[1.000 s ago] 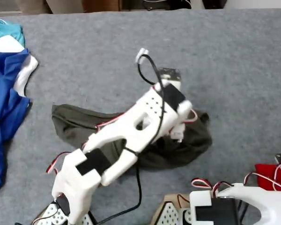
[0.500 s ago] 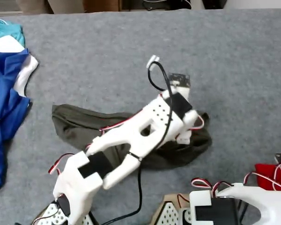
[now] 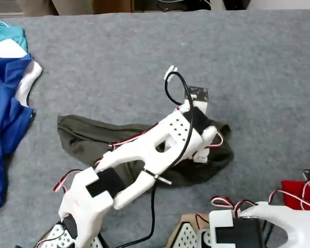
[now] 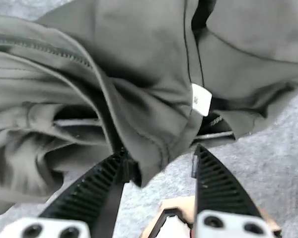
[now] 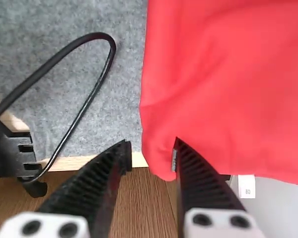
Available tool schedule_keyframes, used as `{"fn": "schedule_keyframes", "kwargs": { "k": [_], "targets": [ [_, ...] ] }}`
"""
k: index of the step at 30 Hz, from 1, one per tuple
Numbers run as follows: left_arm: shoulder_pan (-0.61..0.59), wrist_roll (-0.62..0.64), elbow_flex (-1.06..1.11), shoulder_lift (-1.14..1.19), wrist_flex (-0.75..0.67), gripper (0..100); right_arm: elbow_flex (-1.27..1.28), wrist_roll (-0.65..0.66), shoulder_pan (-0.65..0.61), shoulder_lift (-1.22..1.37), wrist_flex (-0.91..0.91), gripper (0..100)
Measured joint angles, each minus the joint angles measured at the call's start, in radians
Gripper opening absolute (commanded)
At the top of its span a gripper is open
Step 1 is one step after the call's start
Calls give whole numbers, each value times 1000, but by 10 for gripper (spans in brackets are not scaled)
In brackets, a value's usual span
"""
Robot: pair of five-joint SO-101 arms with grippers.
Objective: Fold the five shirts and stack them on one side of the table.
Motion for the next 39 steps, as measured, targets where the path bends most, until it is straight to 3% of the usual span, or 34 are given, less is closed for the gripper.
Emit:
{"fn": "schedule_keyframes", "kwargs": {
  "k": [3, 15, 22, 29, 39],
  "targets": [
    [-2, 0, 9, 2, -44, 15, 0, 0, 0, 0, 0, 152],
    [-12, 0, 14, 6, -81, 19, 0, 0, 0, 0, 0, 152],
    [-175, -75, -49, 6, -20, 19, -2, -18, -44, 0, 3, 152],
    [-468, -264, -284, 6, 120, 19, -48, -207, -347, 0, 83, 152],
    [-890, -445, -436, 6, 135, 19, -115, -569, -970, 0, 97, 154]
  ]
}}
